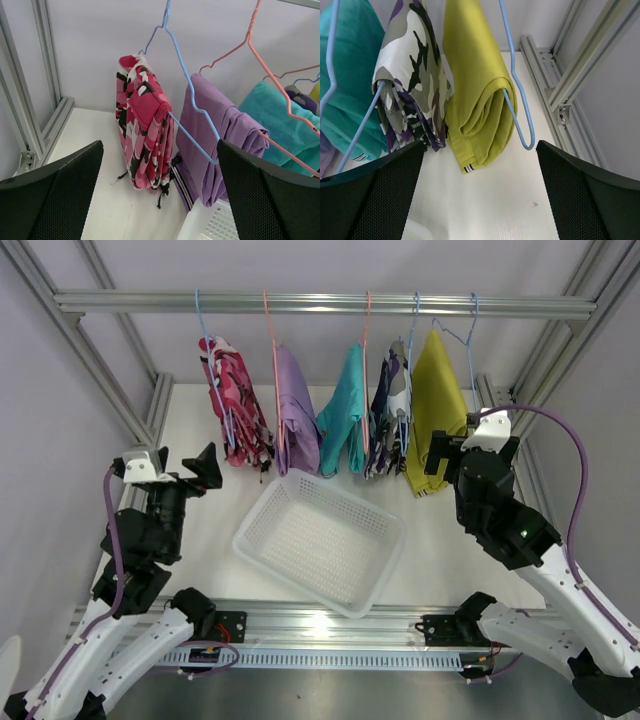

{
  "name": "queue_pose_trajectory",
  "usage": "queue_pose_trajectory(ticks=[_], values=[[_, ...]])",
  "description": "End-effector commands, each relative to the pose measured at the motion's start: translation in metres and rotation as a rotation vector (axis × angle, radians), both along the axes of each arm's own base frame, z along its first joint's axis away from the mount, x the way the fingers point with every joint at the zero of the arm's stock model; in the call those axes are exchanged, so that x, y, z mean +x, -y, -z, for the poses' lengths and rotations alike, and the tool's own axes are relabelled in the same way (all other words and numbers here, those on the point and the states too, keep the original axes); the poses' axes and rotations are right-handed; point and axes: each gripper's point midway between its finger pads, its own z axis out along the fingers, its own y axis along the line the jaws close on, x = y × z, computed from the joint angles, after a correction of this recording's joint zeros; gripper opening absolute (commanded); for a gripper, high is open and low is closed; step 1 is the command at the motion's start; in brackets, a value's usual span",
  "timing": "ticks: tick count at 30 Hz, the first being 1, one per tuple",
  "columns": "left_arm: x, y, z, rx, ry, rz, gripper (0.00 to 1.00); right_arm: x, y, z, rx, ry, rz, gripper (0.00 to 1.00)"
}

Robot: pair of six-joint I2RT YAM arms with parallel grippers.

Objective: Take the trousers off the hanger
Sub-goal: Pick up the hanger from the clothesline.

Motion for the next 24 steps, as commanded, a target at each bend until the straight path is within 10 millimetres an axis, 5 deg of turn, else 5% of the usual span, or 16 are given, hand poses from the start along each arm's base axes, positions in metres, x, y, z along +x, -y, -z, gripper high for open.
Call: queue_pose_trajectory(ticks=[1, 7, 12, 14, 21, 24], values=[[0.001, -0.012, -0.007, -0.055, -0.008, -0.068, 1.0, 0.001, 0.004, -0.014, 0.015, 0.057, 0.058, 0.99], [0.002, -0.014, -0.005, -0.09, -0.014, -0.084, 1.0, -0.01, -0.01, -0.01, 0.04, 0.102, -0.108, 0.99], [-0.001, -0.003, -0.006, -0.115, 0.092, -0.008, 1.0, -0.019, 0.002, -0.017, 0.071, 0.135, -0.098, 0.99], [0.002, -0.023, 0.005, -0.223, 0.049, -0.133, 0.99, -0.02, 0.002, -0.016, 0.072, 0.136, -0.102, 0.99], [0.003, -0.015, -0.001, -0.142, 0.059, -0.093, 0.99, -0.019, -0.011, -0.013, 0.07, 0.104, -0.165, 0.99], [0.004, -0.014, -0.003, -0.116, 0.079, -0.091, 0.91, -0.022, -0.022, -0.01, 0.06, 0.069, -0.235, 0.99]])
